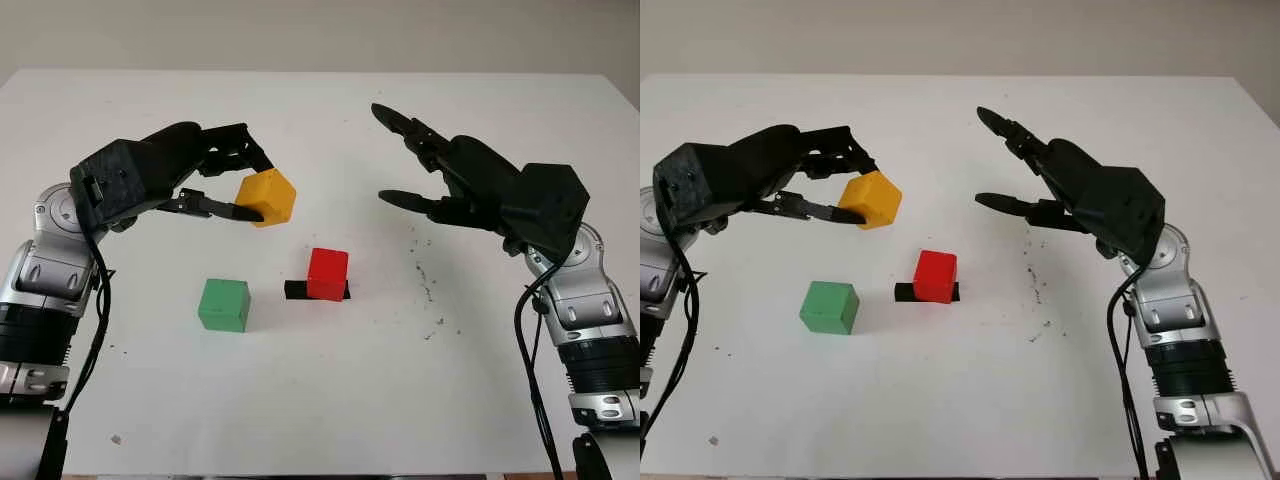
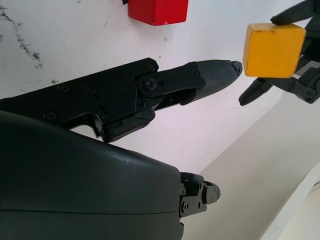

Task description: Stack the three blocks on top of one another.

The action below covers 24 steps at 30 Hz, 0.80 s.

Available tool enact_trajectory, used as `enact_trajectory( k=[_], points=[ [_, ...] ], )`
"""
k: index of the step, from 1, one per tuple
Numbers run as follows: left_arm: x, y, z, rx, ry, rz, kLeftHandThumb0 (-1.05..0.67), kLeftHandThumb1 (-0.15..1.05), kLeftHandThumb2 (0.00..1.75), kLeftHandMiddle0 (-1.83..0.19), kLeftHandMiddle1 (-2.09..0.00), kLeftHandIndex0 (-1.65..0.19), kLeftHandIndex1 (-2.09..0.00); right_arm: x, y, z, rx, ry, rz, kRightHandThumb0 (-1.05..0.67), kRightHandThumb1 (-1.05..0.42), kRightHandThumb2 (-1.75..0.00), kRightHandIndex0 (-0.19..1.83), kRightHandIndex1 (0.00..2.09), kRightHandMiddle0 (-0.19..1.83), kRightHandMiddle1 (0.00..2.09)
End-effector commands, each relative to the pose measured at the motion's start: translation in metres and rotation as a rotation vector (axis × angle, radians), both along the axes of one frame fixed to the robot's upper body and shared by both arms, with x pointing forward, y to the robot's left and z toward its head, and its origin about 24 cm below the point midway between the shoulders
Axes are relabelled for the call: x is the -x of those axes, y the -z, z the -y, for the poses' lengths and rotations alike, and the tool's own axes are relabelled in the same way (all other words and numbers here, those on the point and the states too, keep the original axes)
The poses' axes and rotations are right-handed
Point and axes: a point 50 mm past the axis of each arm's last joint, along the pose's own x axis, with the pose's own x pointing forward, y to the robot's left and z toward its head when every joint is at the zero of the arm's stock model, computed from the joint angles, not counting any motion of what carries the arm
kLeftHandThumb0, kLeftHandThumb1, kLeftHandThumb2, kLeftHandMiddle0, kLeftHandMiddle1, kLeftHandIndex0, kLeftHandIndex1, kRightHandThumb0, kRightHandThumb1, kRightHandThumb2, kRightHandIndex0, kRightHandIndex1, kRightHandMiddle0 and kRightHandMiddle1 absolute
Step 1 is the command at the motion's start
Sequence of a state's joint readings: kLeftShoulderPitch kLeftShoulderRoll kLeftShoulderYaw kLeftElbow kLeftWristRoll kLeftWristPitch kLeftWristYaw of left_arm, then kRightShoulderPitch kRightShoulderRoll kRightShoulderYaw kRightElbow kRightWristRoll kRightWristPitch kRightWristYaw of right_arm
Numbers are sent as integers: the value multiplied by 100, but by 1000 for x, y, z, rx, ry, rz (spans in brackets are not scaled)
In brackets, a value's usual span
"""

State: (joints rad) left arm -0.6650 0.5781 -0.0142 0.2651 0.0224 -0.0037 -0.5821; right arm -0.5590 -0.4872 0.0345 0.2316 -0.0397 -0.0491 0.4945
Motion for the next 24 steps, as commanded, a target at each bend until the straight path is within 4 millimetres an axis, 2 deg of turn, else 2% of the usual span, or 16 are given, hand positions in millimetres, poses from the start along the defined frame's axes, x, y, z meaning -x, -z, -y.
enact_trajectory(
  k=[1,5,9,13,20,24],
  points=[
    [2,2,6,121,5,-4,-42,103,6,-31,-4,-28,-161,1,-1,1,-10,4,14,-71,-105,-17,-17,5,4,5],
    [5,11,20,206,51,-50,-44,104,6,-28,-3,-28,-165,2,-2,2,0,5,19,-72,-105,-18,-17,5,4,5],
    [10,17,33,124,122,-47,-42,104,6,-28,-3,-27,-166,2,-3,4,10,12,22,-72,-105,-18,-17,5,4,5],
    [11,15,44,30,149,-63,-38,101,4,-31,-5,-30,-167,2,-3,5,4,18,19,-71,-105,-17,-17,5,4,5],
    [14,-5,63,-170,187,-70,-37,97,4,-34,-6,-32,-166,2,-3,2,9,18,35,-71,-105,-20,-16,6,4,6],
    [15,-22,71,-293,196,-11,-36,97,5,-36,-7,-30,-165,3,-3,0,19,18,69,-75,-105,-39,-15,6,3,5]
  ],
)
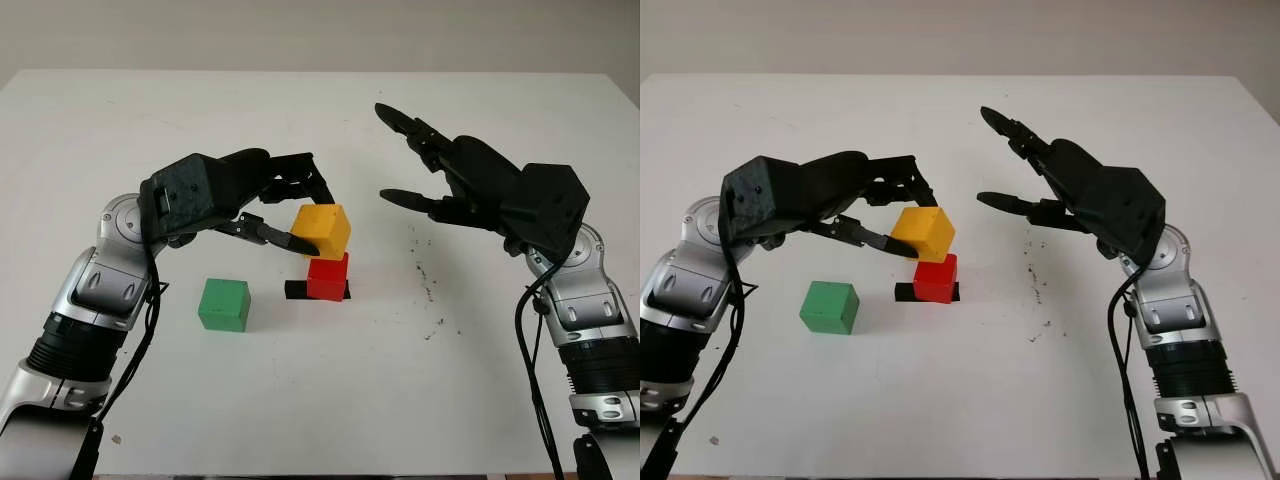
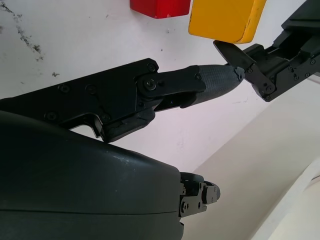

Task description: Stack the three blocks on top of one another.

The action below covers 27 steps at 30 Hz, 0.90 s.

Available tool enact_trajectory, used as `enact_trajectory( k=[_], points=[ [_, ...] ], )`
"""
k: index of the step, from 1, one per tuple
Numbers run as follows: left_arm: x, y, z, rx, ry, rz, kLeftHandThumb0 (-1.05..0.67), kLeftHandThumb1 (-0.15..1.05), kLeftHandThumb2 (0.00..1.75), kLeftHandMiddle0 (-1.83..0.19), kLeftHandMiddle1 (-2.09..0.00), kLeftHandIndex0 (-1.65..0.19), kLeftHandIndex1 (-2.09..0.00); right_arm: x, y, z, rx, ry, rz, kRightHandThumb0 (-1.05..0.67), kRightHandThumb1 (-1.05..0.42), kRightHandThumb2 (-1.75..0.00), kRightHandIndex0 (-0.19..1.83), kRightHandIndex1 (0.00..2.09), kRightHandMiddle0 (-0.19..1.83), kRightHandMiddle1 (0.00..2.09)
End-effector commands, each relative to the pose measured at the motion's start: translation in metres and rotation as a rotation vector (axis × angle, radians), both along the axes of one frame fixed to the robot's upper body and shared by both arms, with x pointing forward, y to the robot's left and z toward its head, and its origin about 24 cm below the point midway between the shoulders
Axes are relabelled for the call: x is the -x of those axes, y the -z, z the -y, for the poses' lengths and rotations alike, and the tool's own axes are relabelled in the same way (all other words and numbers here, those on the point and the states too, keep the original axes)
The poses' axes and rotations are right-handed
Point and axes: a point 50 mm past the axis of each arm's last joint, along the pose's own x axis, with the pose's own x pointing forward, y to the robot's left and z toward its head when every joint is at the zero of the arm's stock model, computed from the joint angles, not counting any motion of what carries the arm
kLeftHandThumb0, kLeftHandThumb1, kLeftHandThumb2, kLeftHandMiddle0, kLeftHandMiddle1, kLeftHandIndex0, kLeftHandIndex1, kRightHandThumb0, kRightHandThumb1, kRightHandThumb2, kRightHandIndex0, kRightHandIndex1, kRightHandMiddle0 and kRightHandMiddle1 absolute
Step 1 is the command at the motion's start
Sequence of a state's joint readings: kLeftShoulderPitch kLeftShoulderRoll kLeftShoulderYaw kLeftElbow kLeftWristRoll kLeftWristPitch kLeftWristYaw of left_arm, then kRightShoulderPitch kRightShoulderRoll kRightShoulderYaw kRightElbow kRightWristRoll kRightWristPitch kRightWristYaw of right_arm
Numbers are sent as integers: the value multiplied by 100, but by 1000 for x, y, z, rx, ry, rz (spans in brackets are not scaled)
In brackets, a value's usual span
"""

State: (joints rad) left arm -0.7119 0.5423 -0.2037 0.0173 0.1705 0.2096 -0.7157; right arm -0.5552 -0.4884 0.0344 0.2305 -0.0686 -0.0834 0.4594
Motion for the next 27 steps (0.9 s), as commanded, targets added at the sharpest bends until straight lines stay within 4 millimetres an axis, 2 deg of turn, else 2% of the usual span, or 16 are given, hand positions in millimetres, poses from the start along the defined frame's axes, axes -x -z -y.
enact_trajectory(
  k=[1,10,15,20,27],
  points=[
    [1,-17,6,-42,26,69,-35,97,5,-36,-8,-30,-165,2,-1,-1,-4,-2,27,-76,-105,-41,-14,6,3,5],
    [2,-32,15,-135,4,99,-36,100,6,-35,-7,-27,-168,3,2,-3,-14,1,23,-75,-105,-43,-15,5,1,5],
    [3,-32,16,-146,-44,90,-36,101,6,-31,-4,-23,-168,4,2,-3,-12,5,24,-76,-105,-41,-15,5,2,5],
    [2,-29,16,-138,-71,71,-35,101,5,-37,-8,-28,-171,4,2,-3,-4,6,29,-76,-105,-41,-14,6,2,5],
    [0,-20,13,-25,-120,-29,-33,102,6,-39,-10,-25,-185,4,3,-4,12,12,32,-76,-105,-42,-14,6,2,5]
  ],
)
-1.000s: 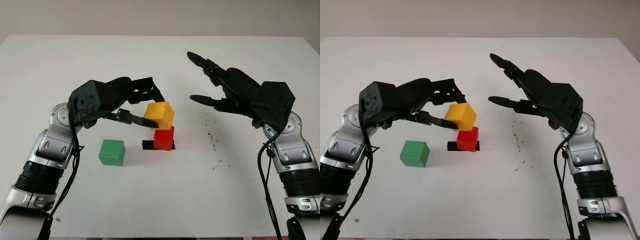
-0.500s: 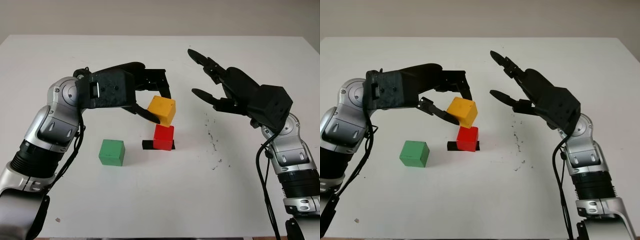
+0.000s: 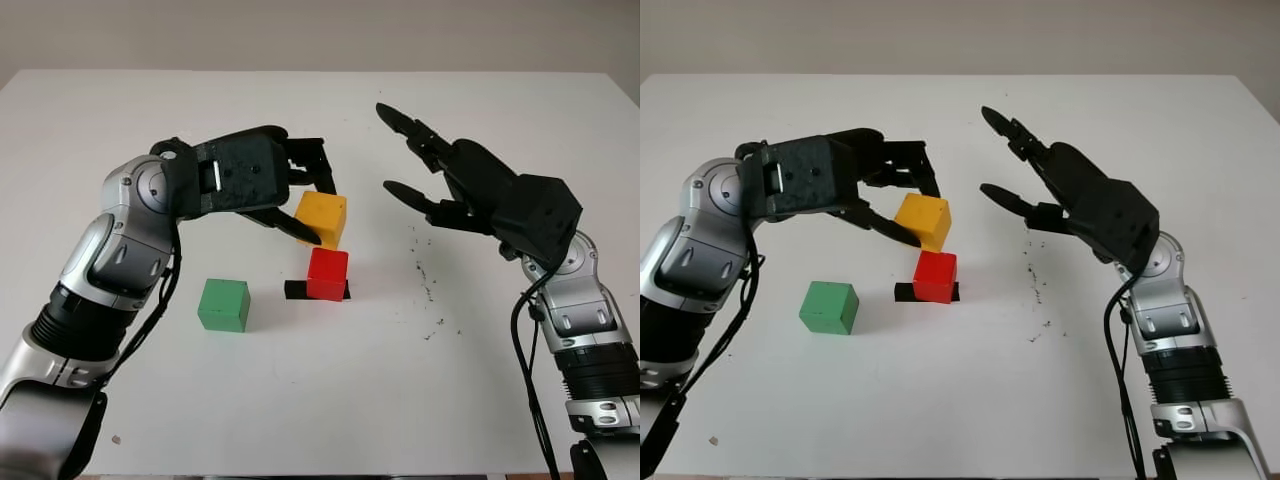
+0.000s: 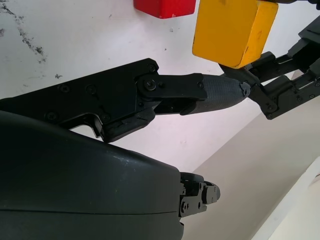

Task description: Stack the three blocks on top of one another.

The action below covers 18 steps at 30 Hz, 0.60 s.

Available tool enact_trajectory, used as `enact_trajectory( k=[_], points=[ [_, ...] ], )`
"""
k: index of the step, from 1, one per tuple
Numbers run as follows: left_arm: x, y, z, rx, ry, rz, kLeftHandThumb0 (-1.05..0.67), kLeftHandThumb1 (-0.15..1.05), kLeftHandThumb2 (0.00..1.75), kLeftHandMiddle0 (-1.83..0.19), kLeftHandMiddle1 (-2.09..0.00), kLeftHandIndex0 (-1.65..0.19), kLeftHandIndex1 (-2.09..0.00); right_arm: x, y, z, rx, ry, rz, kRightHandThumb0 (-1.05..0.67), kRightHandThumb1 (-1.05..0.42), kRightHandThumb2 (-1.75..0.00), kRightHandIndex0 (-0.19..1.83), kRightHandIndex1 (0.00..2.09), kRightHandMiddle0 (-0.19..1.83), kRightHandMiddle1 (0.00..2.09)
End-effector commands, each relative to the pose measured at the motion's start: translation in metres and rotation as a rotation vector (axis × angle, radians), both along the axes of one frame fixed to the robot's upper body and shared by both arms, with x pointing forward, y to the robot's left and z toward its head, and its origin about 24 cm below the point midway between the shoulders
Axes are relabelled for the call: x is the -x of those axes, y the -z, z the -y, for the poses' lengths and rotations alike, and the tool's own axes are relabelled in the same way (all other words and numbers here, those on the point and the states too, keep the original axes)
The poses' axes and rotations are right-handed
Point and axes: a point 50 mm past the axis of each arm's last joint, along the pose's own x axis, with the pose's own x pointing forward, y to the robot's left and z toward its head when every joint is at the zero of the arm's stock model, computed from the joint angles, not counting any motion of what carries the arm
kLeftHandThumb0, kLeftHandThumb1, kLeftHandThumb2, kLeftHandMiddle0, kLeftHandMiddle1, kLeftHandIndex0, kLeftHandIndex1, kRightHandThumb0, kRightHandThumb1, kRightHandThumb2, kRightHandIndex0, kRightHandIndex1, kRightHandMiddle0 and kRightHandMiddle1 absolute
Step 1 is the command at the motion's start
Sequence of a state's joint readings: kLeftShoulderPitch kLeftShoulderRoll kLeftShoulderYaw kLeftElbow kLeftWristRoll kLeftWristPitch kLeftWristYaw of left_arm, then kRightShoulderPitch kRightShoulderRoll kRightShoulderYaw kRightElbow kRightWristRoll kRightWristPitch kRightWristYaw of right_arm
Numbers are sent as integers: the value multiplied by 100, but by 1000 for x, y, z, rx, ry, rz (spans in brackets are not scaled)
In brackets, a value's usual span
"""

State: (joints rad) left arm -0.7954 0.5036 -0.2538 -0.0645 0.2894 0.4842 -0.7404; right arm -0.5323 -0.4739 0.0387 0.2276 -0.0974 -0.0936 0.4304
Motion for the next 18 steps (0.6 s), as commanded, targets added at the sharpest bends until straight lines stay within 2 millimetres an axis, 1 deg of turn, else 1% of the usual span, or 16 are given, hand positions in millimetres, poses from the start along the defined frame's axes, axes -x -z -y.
enact_trajectory(
  k=[1,8,17,18],
  points=[
    [2,-4,-1,37,-10,13,-33,103,6,-40,-10,-24,-186,2,-5,-2,11,-9,32,-76,-105,-42,-13,6,2,5],
    [1,4,-2,58,-14,-20,-37,104,6,-39,-12,-28,-180,1,-5,-3,9,-21,29,-75,-105,-44,-15,5,0,5],
    [2,13,-2,103,-32,-94,-39,104,5,-37,-12,-31,-184,2,-5,-2,23,-9,35,-75,-105,-42,-14,6,2,6],
    [3,14,-1,100,-31,-93,-39,104,5,-38,-14,-32,-180,2,-5,-1,23,-7,34,-75,-105,-42,-14,6,2,6]
  ],
)
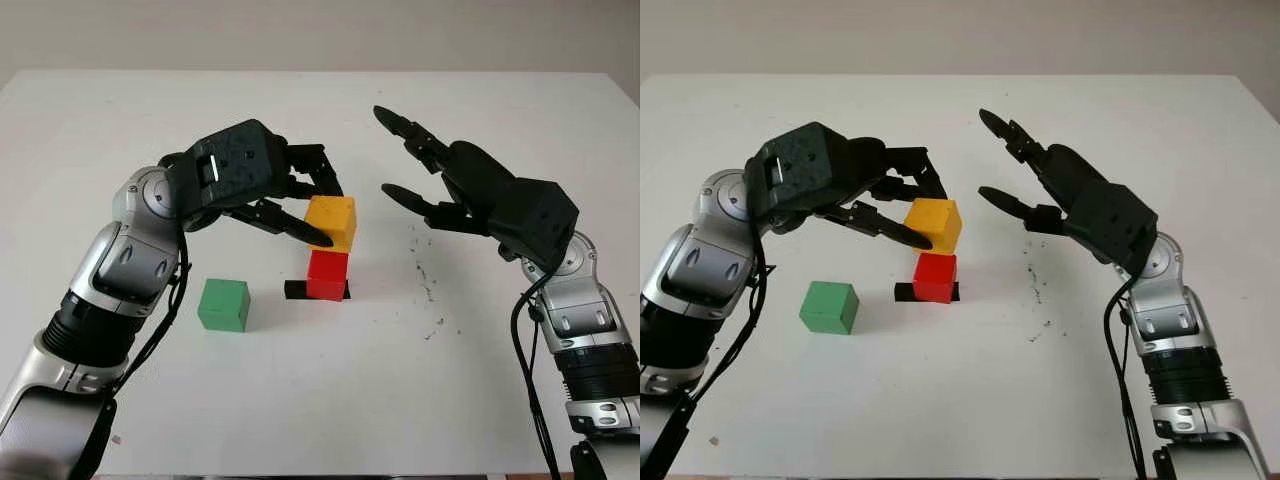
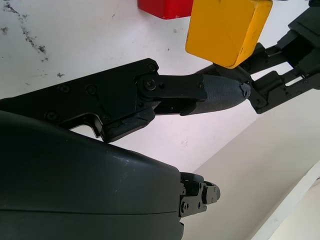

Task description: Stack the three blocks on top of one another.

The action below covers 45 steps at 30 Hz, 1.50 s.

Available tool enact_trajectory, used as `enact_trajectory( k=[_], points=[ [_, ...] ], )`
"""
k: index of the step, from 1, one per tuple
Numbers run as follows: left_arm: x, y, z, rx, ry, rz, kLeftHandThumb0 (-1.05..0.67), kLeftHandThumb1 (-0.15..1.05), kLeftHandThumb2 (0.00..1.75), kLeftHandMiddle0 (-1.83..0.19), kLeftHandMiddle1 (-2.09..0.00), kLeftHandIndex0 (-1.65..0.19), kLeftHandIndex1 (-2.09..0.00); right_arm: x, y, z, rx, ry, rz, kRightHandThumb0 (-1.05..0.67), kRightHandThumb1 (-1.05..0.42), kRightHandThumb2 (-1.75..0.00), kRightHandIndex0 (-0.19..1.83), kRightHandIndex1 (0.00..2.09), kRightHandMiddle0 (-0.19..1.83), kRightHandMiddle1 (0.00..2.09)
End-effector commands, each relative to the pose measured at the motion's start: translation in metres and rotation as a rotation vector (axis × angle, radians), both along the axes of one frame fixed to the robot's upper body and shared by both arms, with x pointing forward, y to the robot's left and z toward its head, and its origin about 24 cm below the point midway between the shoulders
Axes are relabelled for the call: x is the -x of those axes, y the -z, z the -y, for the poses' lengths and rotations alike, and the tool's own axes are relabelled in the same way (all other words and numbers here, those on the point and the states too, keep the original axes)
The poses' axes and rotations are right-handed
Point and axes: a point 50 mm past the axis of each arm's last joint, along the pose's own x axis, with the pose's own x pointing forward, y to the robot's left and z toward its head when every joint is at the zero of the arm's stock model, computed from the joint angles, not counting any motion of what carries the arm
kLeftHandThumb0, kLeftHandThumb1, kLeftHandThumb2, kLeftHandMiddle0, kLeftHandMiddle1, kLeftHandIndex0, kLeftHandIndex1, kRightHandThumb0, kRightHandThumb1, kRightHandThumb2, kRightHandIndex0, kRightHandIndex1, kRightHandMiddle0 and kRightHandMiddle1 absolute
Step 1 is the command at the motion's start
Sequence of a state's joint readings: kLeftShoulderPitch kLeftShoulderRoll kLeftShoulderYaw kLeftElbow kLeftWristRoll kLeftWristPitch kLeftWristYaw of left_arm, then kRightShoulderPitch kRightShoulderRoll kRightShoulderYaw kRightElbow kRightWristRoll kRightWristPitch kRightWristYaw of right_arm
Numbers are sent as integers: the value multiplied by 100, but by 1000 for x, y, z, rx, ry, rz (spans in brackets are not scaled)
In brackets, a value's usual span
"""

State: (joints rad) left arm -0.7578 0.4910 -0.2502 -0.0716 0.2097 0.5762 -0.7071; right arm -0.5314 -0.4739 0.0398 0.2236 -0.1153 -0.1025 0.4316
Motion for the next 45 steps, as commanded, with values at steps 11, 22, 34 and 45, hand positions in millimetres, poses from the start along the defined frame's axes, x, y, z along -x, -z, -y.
enact_trajectory(
  k=[11,22,34,45],
  points=[
    [5,1,0,-15,6,15,-36,104,5,-32,-21,-31,-188,2,-3,0,-26,-6,7,-76,-105,-39,-14,5,2,6],
    [6,7,2,-26,-12,-25,-33,103,5,-22,-46,-32,-179,2,-4,-1,-33,-9,4,-76,-105,-39,-15,5,2,5],
    [7,13,2,-49,-19,-45,-34,102,5,-24,-45,-40,-171,2,-3,-1,-30,-5,5,-77,-105,-39,-15,5,2,5],
    [6,17,2,-54,-34,-69,-32,102,5,-21,-46,-39,-175,2,-3,0,-31,-6,0,-76,-105,-39,-15,5,2,5]
  ],
)
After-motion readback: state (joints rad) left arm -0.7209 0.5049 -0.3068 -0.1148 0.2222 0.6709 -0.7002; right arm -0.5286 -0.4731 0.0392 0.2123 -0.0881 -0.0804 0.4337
